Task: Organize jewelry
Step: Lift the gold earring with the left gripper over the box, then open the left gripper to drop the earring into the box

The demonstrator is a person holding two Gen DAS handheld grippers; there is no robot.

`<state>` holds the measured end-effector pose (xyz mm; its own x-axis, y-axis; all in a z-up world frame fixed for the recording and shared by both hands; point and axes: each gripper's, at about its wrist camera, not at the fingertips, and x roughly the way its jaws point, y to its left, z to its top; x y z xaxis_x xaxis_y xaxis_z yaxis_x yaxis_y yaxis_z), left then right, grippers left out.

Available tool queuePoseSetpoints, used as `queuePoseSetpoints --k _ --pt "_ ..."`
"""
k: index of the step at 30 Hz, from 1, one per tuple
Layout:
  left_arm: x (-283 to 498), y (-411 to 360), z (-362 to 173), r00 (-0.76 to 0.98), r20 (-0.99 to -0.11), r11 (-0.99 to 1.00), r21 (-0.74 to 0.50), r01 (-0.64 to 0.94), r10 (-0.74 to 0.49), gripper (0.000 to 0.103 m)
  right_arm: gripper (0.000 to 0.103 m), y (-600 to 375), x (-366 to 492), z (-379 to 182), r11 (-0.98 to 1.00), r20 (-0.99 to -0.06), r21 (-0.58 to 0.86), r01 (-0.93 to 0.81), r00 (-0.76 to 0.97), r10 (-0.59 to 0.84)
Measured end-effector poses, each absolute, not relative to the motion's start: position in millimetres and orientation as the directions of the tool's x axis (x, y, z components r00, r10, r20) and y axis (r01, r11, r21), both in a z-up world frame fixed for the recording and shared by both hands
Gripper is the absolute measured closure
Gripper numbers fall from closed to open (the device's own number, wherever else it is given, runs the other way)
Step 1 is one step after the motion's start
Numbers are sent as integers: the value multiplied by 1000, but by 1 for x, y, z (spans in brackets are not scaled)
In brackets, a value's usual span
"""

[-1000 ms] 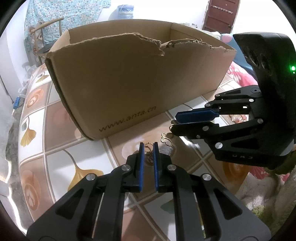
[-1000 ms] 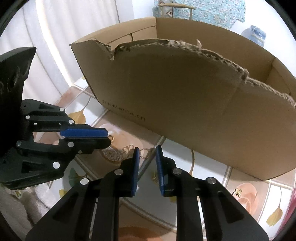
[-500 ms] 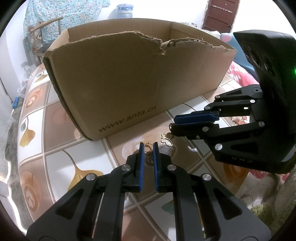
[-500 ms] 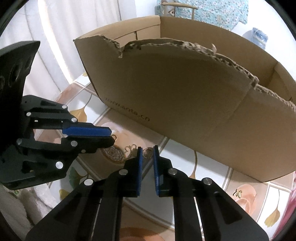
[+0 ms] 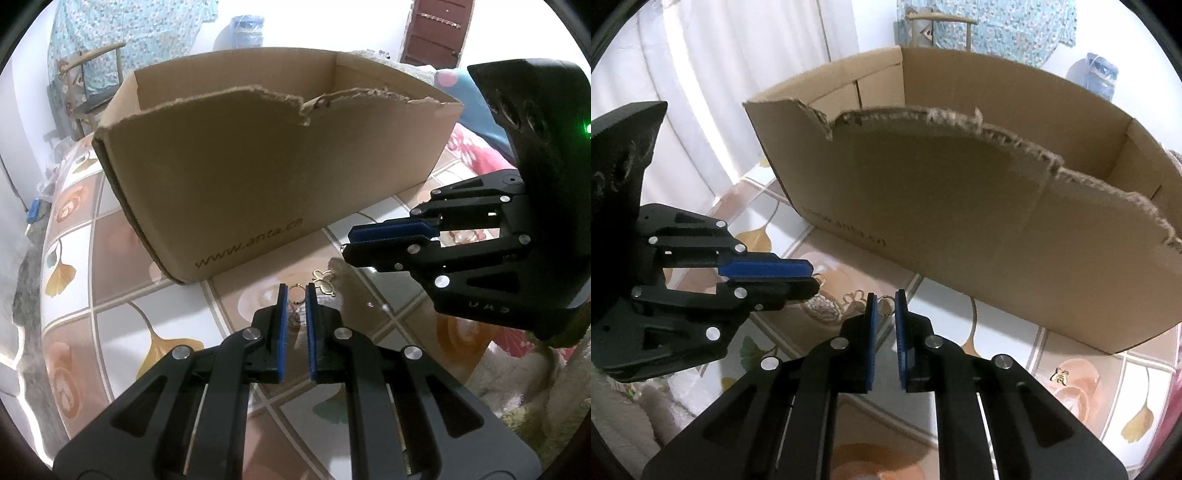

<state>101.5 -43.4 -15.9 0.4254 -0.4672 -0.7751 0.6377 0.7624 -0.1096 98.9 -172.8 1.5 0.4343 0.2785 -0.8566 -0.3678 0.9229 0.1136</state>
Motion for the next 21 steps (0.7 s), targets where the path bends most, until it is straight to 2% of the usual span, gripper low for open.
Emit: queuePoseSetpoints --k 7,15,18,21 --pt "88 -39 19 461 -724 748 -114 654 -514 95 93 -185 83 40 912 -805 156 -379 486 340" --pt "99 -40 104 505 -599 686 -107 719 -622 95 93 -219 83 125 895 -679 181 -407 607 413" --pt "130 -54 117 452 -611 666 -172 726 -650 95 93 -234 104 140 902 -680 152 -404 620 392" --pt "166 -78 109 372 -661 656 -244 715 -652 95 93 -248 139 135 906 -738 152 -396 564 370"
